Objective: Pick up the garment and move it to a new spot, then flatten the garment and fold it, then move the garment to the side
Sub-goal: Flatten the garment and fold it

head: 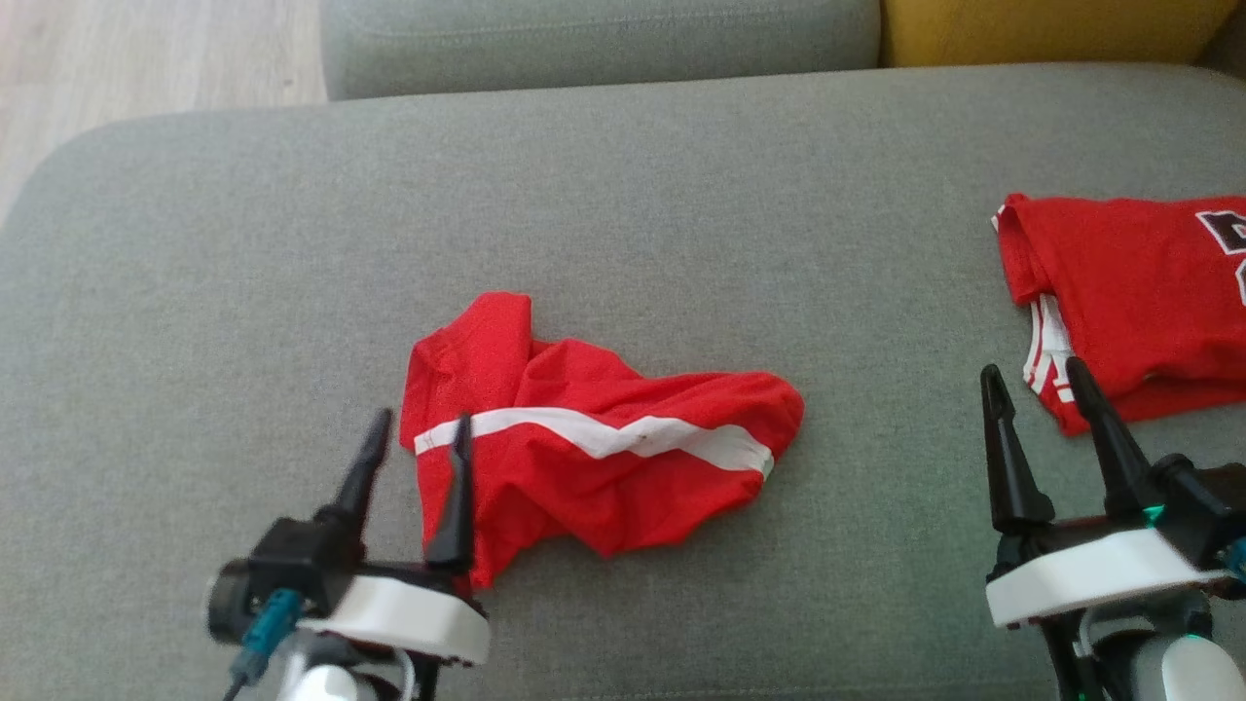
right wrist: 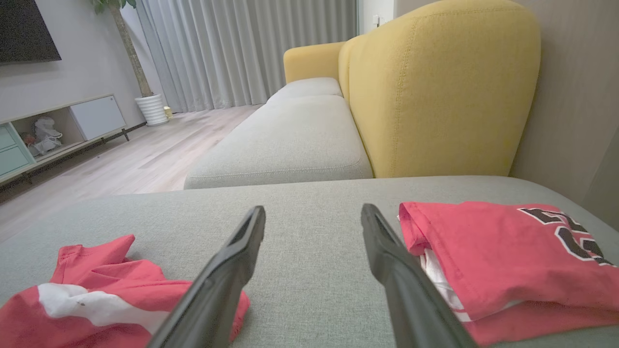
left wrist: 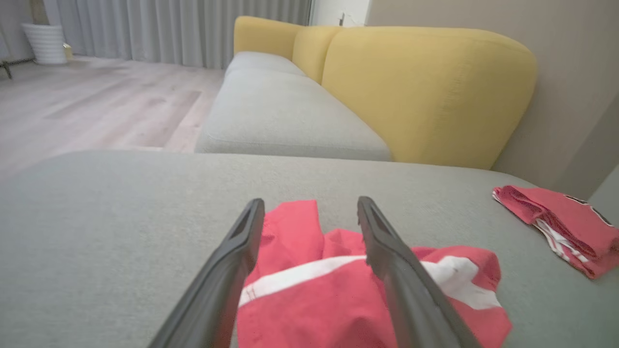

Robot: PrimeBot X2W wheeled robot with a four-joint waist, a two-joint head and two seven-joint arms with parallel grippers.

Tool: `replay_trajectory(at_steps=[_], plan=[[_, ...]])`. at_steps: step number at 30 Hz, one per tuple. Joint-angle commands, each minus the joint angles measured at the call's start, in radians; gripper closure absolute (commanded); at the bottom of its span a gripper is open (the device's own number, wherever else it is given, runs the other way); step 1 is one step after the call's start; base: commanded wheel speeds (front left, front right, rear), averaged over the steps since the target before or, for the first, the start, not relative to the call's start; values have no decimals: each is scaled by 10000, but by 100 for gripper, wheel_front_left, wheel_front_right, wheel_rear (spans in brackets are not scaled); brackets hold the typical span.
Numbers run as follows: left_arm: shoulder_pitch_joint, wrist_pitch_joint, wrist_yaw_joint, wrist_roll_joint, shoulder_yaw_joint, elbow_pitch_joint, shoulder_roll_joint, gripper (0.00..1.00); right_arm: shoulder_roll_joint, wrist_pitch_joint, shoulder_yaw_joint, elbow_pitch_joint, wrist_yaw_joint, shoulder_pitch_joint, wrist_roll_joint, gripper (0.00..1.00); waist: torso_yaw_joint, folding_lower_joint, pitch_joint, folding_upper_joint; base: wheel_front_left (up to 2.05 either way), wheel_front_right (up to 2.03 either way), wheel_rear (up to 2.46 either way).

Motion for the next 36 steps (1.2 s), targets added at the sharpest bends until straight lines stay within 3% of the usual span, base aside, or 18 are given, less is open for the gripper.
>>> replay_trajectory(at_steps=[1, 6, 14, 31, 36], plan=[[-396, -115, 128, 148, 461, -396, 106, 0, -55, 34, 247, -418, 67, -91, -111, 0, 31, 0, -69, 0, 0, 0, 0], [-446, -120, 483, 548, 908, -355, 457, 0, -55, 50, 292, -457, 67, 49, -277, 0, 42, 0, -297, 0, 0, 0, 0], [-139, 228, 389, 644, 1008, -101, 1152, 0, -54, 67, 252, -508, 67, 388, -365, 0, -38, 0, -514, 0, 0, 0, 0], [19, 369, 346, 302, 981, -184, 1190, 0, -54, 71, 128, -609, 67, 445, -171, 0, -26, 0, -467, 0, 0, 0, 0], [-485, 1027, -198, -176, 757, 256, 1115, 0, -54, 72, 149, -616, 67, 316, -95, 0, 8, 0, -171, 0, 0, 0, 0]])
